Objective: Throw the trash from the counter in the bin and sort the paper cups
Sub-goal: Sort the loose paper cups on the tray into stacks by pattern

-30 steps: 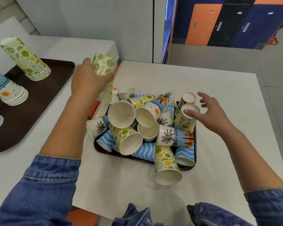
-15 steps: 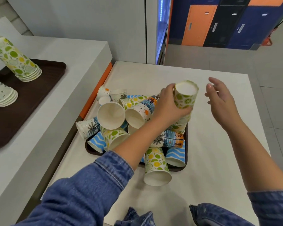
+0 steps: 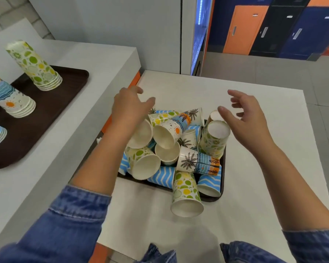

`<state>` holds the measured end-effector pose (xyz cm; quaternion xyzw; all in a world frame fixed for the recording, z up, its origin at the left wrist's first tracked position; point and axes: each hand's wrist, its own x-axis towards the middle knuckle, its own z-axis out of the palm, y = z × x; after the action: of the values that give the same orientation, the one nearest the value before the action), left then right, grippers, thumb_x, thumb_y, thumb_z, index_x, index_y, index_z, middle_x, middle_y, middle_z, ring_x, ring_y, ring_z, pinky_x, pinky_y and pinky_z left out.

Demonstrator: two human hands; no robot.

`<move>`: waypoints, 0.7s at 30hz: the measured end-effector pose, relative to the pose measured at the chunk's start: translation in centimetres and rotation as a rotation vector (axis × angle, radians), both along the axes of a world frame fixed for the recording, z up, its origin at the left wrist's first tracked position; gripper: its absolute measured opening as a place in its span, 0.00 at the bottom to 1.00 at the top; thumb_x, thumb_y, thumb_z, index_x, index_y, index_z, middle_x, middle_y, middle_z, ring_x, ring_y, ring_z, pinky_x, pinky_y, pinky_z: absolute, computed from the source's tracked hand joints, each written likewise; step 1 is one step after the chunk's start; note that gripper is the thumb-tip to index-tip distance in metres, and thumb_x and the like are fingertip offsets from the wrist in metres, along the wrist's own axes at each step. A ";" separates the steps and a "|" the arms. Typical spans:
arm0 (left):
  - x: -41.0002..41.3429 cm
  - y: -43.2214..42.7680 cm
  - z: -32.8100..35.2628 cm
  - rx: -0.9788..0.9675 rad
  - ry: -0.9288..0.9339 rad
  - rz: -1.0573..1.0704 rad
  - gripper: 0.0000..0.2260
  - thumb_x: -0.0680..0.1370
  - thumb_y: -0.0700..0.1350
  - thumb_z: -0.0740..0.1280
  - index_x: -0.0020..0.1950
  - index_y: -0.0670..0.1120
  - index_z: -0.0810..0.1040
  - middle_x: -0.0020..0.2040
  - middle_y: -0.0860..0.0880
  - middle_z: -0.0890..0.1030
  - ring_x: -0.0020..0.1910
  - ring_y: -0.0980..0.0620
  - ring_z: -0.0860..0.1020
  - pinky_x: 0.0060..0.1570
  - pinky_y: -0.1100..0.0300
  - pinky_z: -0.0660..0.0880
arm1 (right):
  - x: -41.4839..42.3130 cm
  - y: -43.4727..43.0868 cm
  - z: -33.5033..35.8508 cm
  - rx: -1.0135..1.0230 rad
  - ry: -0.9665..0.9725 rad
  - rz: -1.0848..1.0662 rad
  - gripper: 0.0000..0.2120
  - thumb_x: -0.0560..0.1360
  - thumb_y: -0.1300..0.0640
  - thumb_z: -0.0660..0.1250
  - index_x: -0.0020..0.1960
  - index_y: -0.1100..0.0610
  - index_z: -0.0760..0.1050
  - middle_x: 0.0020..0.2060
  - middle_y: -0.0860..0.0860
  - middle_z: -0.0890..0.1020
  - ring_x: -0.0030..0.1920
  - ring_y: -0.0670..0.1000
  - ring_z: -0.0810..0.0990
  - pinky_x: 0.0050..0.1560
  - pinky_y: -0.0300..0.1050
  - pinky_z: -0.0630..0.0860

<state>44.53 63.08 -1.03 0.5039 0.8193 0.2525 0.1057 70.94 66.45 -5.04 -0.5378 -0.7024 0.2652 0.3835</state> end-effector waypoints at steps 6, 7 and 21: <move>-5.1 3.3 -0.8 -0.835 -0.298 0.112 0.35 0.75 0.64 0.62 0.73 0.44 0.63 0.70 0.38 0.68 0.62 0.35 0.73 0.45 0.48 0.73 | -3.1 -0.9 0.3 0.026 -0.025 0.068 0.22 0.75 0.50 0.67 0.68 0.50 0.70 0.61 0.51 0.72 0.57 0.44 0.72 0.55 0.40 0.69; -5.3 3.5 -1.1 -0.891 -0.376 0.132 0.36 0.73 0.65 0.64 0.71 0.43 0.64 0.66 0.37 0.70 0.57 0.34 0.75 0.41 0.49 0.76 | -3.5 -1.2 0.2 0.029 -0.035 0.081 0.22 0.75 0.50 0.67 0.67 0.50 0.70 0.61 0.51 0.72 0.57 0.45 0.72 0.54 0.40 0.69; -6.5 4.3 -1.4 -0.994 -0.443 -0.056 0.25 0.63 0.58 0.73 0.50 0.42 0.73 0.53 0.40 0.79 0.50 0.40 0.81 0.48 0.47 0.80 | -8.5 -9.6 0.1 -0.061 -0.182 0.185 0.11 0.72 0.48 0.69 0.53 0.50 0.78 0.46 0.45 0.77 0.43 0.42 0.74 0.42 0.34 0.70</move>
<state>37.98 67.36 -2.47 0.3495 0.7843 -0.0681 0.5080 62.46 56.90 -4.92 -0.5041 -0.7725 0.2708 0.2754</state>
